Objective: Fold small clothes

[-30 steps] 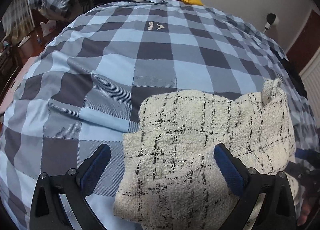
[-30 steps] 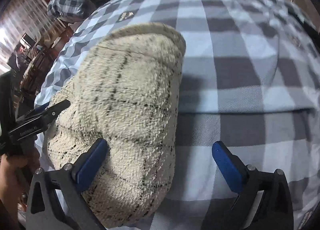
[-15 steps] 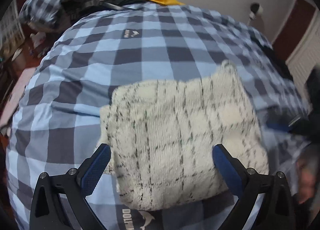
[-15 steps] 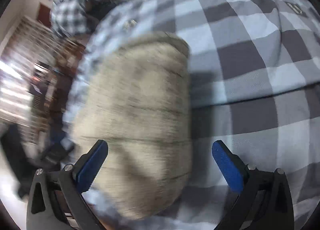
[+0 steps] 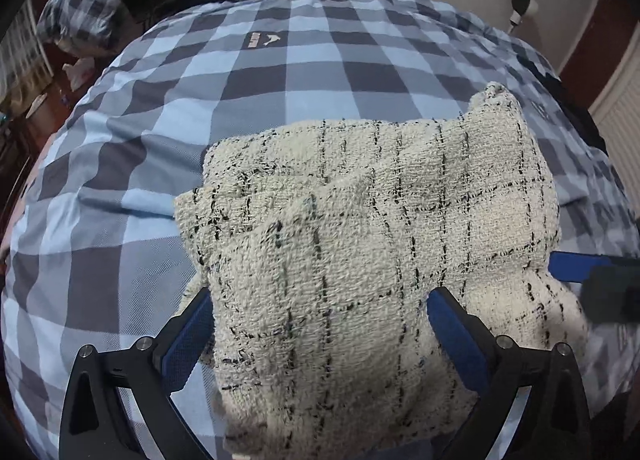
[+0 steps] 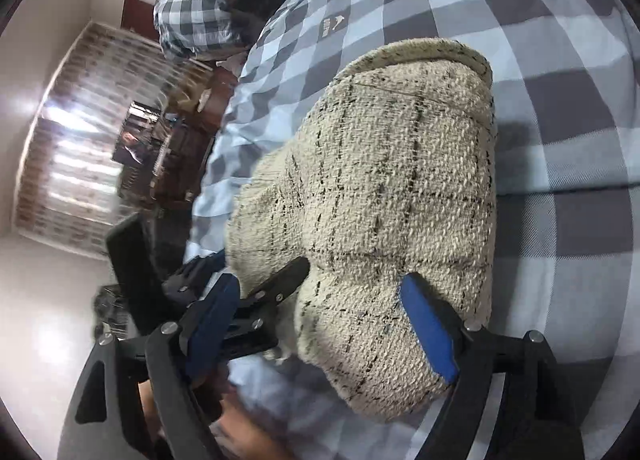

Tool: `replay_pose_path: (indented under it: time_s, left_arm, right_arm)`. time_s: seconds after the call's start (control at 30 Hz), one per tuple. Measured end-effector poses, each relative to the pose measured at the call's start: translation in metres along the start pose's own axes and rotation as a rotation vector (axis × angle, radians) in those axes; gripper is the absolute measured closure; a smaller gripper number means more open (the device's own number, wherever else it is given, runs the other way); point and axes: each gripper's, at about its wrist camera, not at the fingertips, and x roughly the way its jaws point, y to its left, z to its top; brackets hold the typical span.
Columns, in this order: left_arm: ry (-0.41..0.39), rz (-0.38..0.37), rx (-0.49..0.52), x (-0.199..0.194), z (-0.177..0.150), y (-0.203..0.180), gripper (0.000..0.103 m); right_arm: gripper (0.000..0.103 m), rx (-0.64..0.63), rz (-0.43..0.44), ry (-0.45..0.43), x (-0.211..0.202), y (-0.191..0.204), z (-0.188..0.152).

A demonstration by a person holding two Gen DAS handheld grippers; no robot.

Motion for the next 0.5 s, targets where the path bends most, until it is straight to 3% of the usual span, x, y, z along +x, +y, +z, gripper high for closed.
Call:
replay_pose_path:
  time_s: [0.13,0.23,0.37,0.5]
  left_arm:
    - [0.013,-0.002,-0.014,-0.002,0.002,-0.001,0.000]
    - [-0.002,0.006,-0.011,-0.030,0.008,0.001,0.000]
    - [-0.093,0.088,0.046,-0.088,0.001,0.005,0.000]
    - [-0.186,0.161,0.074,-0.145,-0.025,0.013,0.000]
  right_arm:
    - [0.023,-0.091,-0.124,-0.021,0.006,0.018,-0.001]
    - [0.023,-0.097,-0.114,-0.069,-0.018,0.028,0.001]
    - [0.023,-0.102,-0.135,-0.174,-0.063,0.042,-0.008]
    - [0.022,-0.088,-0.248,-0.185,-0.100,0.053,-0.027]
